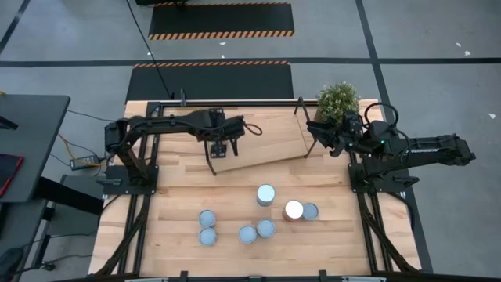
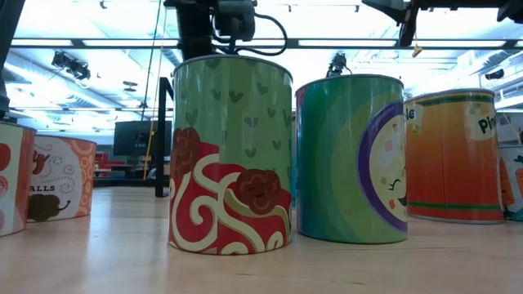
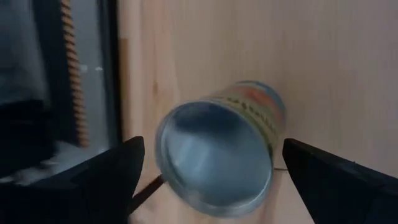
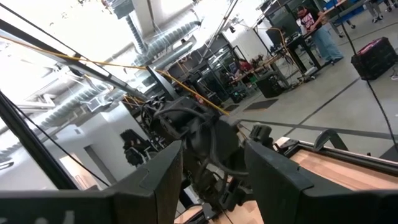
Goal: Pick and place cans onto a shelf
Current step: Put the canned tomatoes on the shelf
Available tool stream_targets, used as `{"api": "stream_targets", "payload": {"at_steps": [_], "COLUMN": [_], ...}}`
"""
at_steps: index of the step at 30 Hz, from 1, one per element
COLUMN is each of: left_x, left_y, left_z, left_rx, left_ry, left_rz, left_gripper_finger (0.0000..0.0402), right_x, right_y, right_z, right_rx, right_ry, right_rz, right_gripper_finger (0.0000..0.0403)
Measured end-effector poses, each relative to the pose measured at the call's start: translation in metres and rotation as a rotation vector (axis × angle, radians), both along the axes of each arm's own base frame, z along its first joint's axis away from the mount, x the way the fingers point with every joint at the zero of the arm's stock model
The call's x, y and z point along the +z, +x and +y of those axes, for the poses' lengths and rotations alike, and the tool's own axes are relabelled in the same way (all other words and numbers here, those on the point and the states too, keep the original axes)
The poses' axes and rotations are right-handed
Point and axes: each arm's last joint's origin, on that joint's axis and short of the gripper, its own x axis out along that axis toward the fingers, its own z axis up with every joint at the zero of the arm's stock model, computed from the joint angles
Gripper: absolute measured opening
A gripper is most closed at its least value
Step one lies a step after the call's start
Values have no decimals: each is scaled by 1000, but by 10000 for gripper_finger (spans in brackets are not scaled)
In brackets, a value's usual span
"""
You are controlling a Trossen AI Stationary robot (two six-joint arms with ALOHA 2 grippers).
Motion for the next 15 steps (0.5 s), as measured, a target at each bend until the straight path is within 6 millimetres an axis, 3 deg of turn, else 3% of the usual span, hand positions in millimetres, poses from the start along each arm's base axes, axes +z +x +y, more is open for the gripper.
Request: {"api": "stream_targets", "payload": {"at_steps": [15], "left_x": [-2], "left_y": [-1], "left_z": [11], "left_rx": [-51], "left_ry": [81], "left_rz": [62], "left_gripper_finger": [388], "right_x": [-1], "right_y": [1], "right_z": [0], "right_rx": [-4], "right_ry": [-1], "right_rz": [6], "right_gripper_finger": [181]}}
